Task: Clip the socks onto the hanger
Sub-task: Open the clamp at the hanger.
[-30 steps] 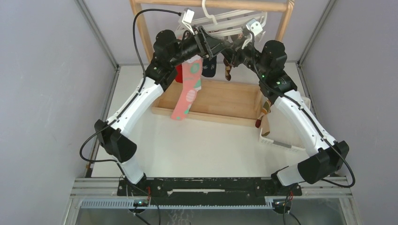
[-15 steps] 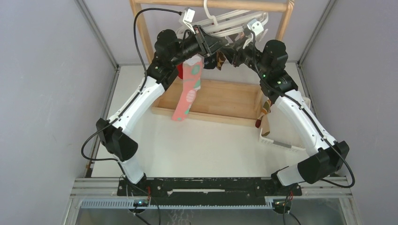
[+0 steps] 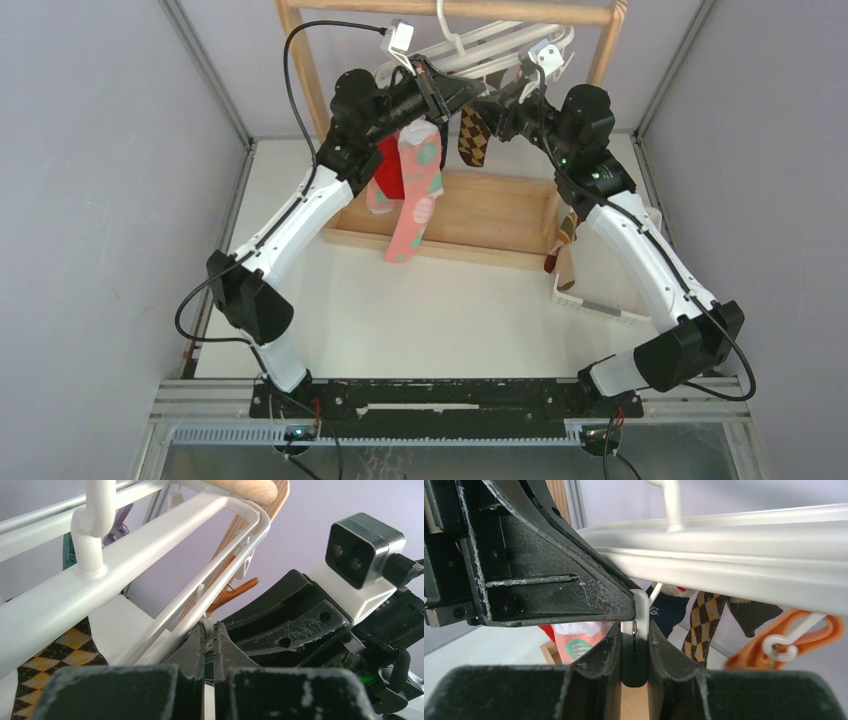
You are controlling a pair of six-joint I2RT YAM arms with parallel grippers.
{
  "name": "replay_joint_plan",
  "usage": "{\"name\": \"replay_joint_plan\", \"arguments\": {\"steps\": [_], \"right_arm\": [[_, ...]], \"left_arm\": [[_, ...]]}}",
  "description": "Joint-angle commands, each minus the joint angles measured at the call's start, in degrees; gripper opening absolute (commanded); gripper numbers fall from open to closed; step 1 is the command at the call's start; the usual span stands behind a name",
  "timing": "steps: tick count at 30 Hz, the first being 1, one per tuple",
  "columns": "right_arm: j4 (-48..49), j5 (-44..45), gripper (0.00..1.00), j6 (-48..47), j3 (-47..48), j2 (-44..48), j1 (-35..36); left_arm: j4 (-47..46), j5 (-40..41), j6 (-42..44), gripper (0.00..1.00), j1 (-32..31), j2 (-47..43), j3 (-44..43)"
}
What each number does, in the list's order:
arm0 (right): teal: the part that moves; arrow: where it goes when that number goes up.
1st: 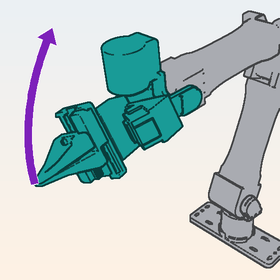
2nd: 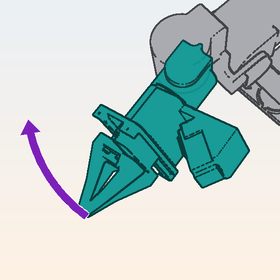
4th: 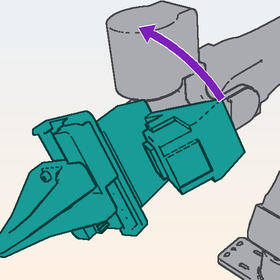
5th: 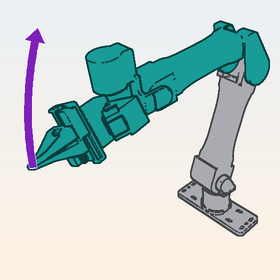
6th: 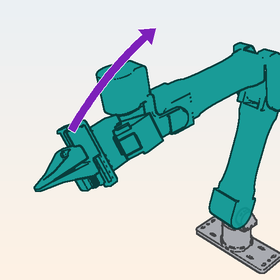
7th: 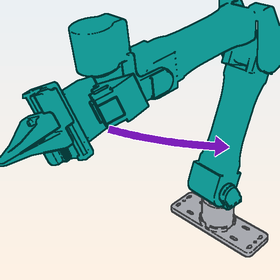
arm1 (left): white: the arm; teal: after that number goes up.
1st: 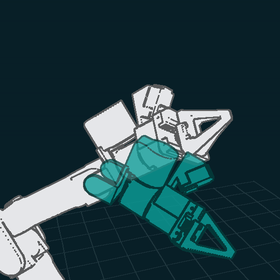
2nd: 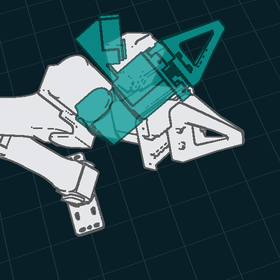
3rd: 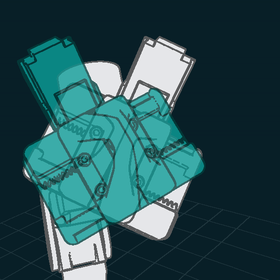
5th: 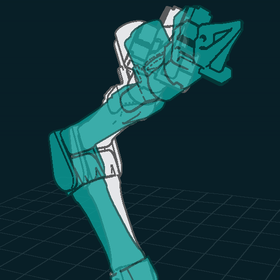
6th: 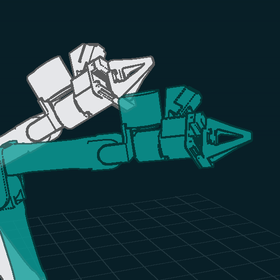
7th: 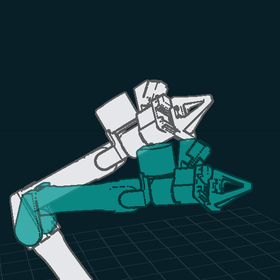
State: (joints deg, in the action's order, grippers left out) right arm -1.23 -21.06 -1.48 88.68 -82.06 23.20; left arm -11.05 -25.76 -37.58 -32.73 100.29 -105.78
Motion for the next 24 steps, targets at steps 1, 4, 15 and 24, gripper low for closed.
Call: {"name": "replay_joint_plan", "arguments": {"steps": [1, 4, 15, 24], "right_arm": [[1.51, -4.23, 0.0, -0.43, 2.79, 1.42, 0.45], [-0.29, -4.17, 0.0, -1.0, 3.35, 1.38, 0.97], [-1.89, -4.63, 0.0, -2.15, 4.3, 1.13, 2.26], [-3.26, -3.95, 0.0, -3.39, 5.09, 0.76, 3.26]], "left_arm": [[-4.22, 3.82, -0.52, 0.02, 0.94, -1.57, 0.74], [-4.45, 4.44, -1.07, 0.34, 0.97, -1.06, 0.34], [-4.91, 7.05, -2.67, 0.56, 0.94, -0.02, -0.08], [-3.3, 9.45, -2.4, 0.55, 0.87, 0.72, -0.83]]}}
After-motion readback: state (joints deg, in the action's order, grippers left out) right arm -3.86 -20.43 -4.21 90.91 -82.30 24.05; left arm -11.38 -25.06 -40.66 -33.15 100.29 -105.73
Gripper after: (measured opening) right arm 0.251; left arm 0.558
